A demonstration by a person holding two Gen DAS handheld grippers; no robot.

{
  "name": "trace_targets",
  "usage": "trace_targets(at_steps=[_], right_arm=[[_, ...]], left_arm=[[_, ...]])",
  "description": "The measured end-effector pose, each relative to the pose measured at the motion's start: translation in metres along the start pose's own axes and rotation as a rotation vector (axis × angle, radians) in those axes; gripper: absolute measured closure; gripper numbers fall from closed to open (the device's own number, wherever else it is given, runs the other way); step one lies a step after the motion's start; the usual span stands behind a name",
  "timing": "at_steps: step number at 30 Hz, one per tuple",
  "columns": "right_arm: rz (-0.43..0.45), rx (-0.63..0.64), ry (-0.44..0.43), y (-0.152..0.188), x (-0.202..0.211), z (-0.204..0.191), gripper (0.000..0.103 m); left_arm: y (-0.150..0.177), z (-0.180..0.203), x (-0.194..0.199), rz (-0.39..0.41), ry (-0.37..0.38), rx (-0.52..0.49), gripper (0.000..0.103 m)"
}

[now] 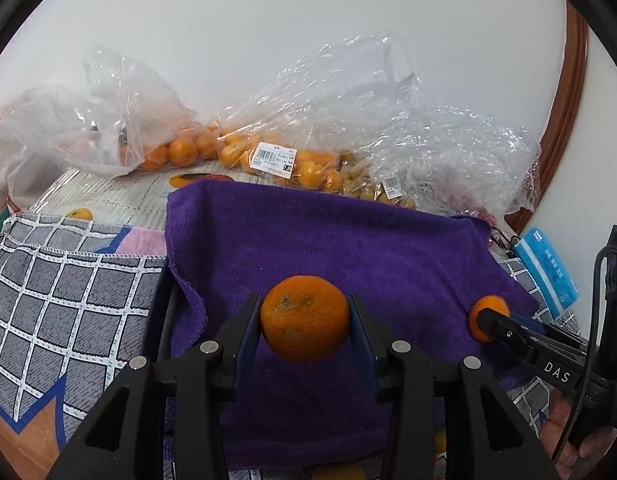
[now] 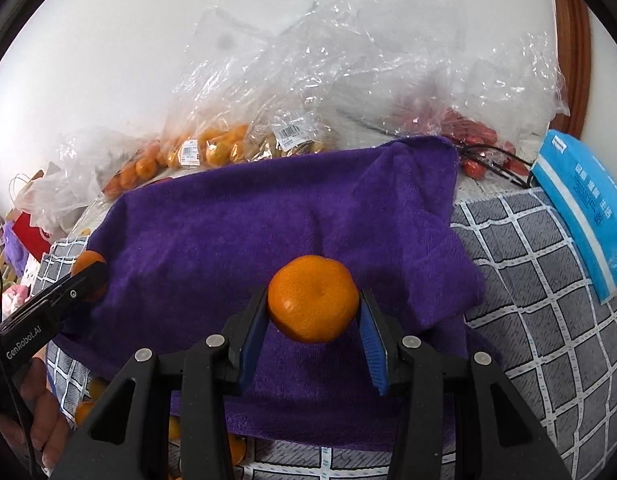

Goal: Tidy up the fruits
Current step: 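Open the left tool onto the towel while the right tool releases its tangerine there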

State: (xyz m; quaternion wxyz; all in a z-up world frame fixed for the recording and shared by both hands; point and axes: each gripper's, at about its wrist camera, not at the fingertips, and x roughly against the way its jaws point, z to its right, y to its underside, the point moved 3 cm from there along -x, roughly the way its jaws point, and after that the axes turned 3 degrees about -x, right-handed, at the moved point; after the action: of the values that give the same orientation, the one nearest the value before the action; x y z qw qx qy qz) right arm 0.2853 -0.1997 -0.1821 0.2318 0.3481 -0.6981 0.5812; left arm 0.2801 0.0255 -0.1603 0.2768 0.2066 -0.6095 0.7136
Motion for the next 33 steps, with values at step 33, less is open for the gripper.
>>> trace_targets(at_steps=[33], right_arm=[[0.179, 0.038, 0.008, -0.006, 0.037, -0.011, 0.055]], left_arm=[[0.001, 0.001, 0.014, 0.067, -0.003, -0.001, 0.051]])
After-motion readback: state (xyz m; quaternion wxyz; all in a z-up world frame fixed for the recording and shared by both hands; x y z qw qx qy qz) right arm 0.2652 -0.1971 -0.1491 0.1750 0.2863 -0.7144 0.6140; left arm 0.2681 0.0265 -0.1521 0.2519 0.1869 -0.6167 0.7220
